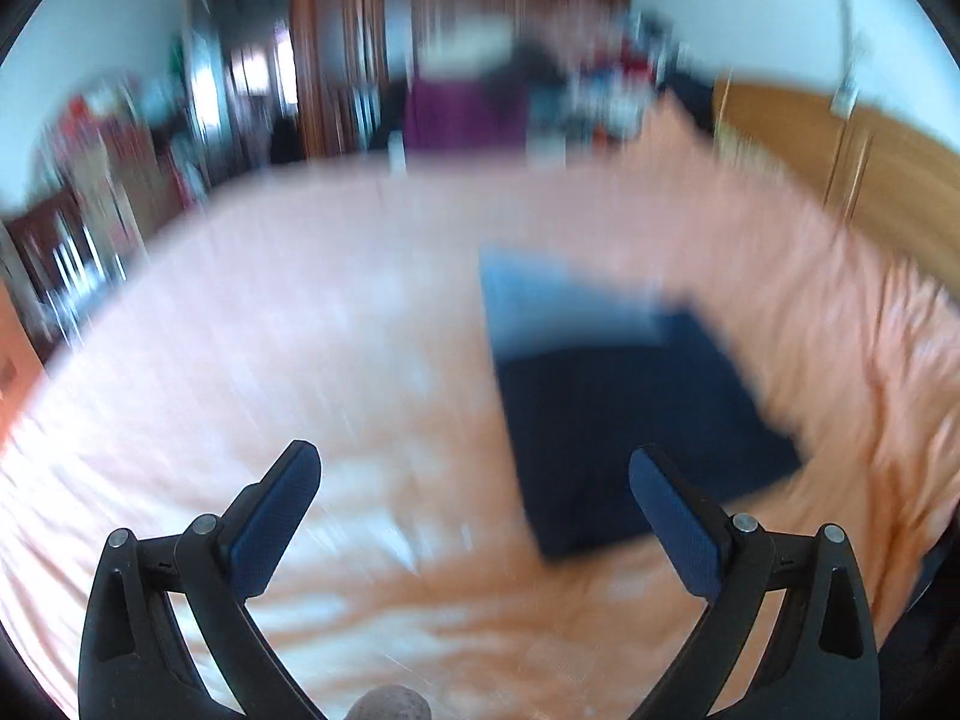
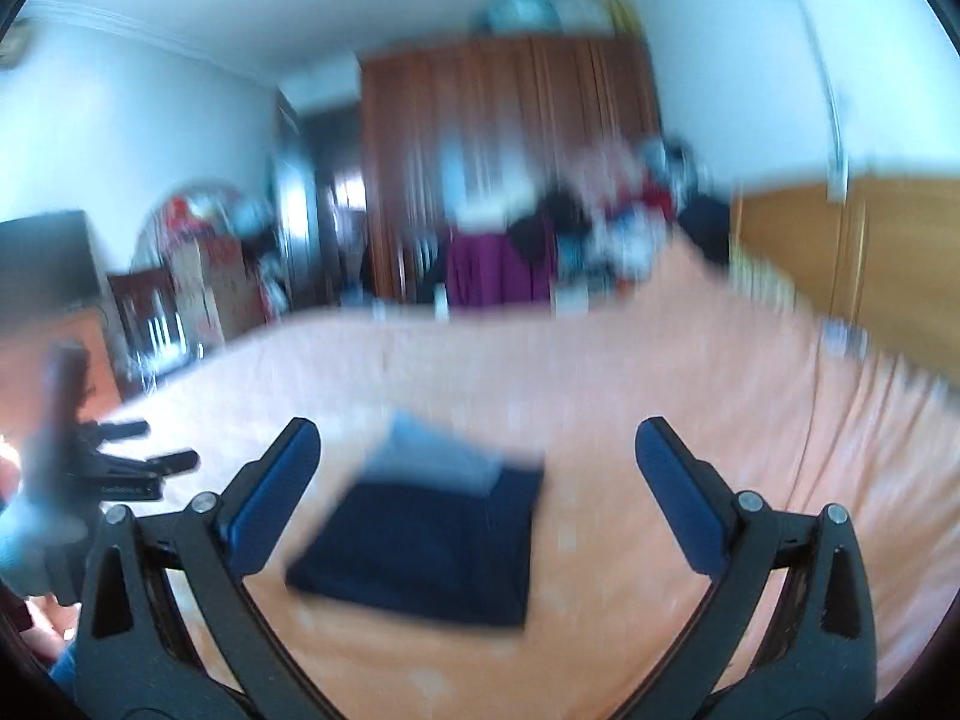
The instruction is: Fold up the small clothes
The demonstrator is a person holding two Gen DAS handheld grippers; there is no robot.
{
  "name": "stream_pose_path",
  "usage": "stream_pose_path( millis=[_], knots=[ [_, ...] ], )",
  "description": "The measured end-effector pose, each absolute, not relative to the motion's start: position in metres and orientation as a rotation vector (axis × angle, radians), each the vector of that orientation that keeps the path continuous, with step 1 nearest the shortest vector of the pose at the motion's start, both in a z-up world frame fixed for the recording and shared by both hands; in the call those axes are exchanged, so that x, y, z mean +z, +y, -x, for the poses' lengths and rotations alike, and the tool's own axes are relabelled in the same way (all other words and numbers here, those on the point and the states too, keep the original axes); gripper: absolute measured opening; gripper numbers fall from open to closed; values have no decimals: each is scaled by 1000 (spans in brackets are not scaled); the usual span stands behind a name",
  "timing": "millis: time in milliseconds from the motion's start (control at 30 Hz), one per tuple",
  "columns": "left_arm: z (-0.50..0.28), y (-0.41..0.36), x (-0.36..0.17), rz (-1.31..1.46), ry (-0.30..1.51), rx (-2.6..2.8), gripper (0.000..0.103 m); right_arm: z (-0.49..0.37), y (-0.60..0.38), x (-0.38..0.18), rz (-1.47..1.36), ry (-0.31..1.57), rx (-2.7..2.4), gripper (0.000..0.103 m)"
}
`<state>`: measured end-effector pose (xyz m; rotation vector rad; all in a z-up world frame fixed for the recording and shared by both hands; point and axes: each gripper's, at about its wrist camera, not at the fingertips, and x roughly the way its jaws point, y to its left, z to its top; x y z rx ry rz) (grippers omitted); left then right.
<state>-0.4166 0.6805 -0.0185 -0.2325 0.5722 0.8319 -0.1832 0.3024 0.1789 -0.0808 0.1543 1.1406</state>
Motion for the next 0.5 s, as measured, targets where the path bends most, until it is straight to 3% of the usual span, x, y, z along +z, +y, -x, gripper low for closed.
stream_pose_path(
  millis=[100, 200, 300, 500],
  knots=[
    [449, 647, 58, 104, 331, 921, 103, 223, 290, 206, 28, 35, 1001, 103],
    [480, 624, 103, 104, 130, 980, 103, 224, 318, 199, 99, 278, 1103, 103],
    [480, 619, 113, 100, 190, 973, 103, 223, 355, 174, 255, 462, 1060, 103],
    [460, 607, 83, 91, 392, 954, 103, 215, 375, 149, 331, 615, 974, 103]
  ],
)
